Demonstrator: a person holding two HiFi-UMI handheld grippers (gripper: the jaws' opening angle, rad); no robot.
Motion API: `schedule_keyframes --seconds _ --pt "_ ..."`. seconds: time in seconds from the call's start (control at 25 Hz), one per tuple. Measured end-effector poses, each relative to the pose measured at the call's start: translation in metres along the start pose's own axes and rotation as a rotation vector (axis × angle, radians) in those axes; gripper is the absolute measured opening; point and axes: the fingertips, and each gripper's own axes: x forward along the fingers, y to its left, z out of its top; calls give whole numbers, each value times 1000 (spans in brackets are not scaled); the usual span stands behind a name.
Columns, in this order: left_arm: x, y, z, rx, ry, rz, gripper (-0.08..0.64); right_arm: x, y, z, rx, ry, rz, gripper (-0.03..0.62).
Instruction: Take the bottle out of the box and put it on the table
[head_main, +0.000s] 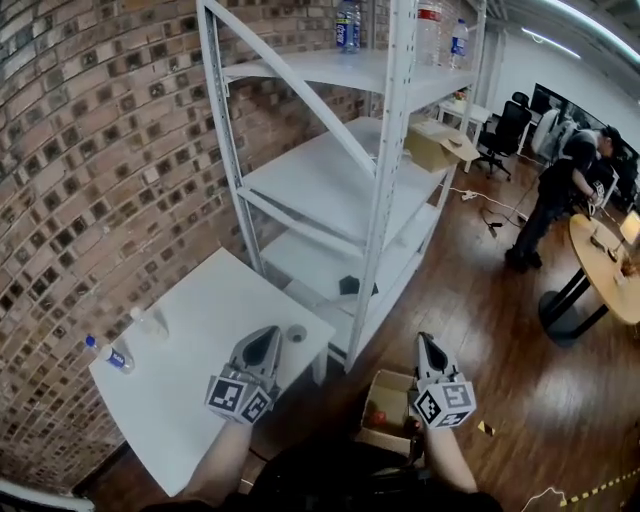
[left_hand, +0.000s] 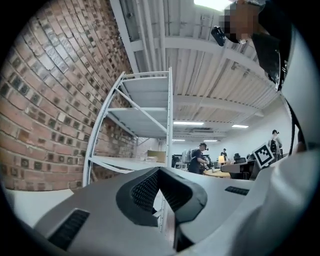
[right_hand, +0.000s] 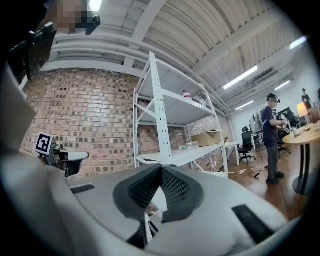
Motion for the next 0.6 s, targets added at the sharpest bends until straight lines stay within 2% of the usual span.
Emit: schedule_keyframes --seconds 0.2,0.6 --pt "-9 -26 1 -38 2 -87 0 -45 12 2 -32 6 -72 2" --pt "-18 -92 -12 -82 41 -302 0 -161 9 -13 -8 -1 -307 2"
